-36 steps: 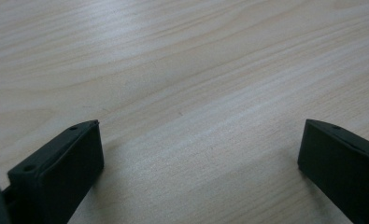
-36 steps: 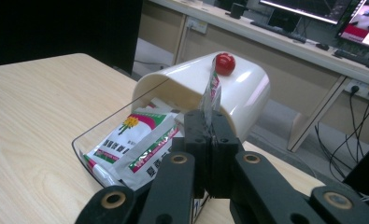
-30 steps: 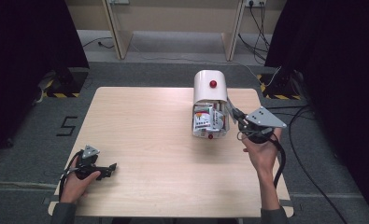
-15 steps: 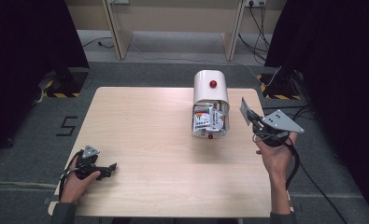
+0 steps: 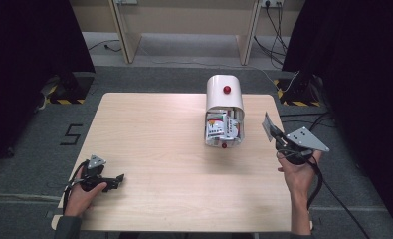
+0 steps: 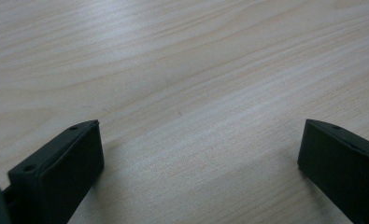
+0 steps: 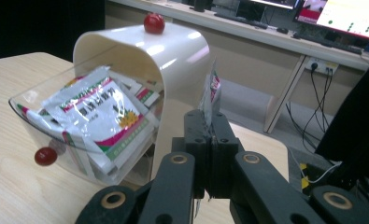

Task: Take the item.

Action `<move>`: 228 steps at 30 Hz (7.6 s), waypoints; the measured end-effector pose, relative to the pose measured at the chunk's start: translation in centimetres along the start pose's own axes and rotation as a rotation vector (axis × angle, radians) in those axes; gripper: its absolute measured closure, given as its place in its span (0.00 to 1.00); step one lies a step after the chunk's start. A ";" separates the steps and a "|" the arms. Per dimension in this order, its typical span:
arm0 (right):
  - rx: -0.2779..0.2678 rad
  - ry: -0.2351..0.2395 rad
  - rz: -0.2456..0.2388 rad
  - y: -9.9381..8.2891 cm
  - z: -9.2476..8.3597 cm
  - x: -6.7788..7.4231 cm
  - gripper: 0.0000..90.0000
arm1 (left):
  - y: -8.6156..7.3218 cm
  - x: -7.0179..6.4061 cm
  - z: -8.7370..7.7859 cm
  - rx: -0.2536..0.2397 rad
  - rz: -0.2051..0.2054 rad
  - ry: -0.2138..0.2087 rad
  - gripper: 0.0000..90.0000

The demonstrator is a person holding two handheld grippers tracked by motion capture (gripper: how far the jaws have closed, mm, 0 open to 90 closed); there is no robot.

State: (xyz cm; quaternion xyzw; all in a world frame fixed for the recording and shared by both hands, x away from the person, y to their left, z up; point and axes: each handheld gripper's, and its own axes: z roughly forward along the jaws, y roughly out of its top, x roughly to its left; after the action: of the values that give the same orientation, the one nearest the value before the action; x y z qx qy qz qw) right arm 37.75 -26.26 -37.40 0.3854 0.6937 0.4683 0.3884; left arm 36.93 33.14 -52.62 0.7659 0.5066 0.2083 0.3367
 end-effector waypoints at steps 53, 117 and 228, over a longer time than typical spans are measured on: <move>0.178 0.008 0.029 -7.9 3.2 0.9 0.99 | 0.0 0.0 0.0 0.000 0.000 -0.001 0.00; 0.349 0.147 -0.028 -11.1 7.4 4.6 0.97 | 0.0 0.0 0.0 0.000 0.000 -0.001 0.00; 0.437 0.216 0.057 -11.9 1.2 8.5 0.27 | 0.0 0.0 0.0 -0.002 -0.001 0.000 0.00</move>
State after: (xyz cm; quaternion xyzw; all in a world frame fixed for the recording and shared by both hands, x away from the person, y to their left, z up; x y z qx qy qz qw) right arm 33.34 -21.36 -50.53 0.4273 0.8049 0.3566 0.2061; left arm 36.93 33.12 -52.64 0.7654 0.5067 0.2085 0.3376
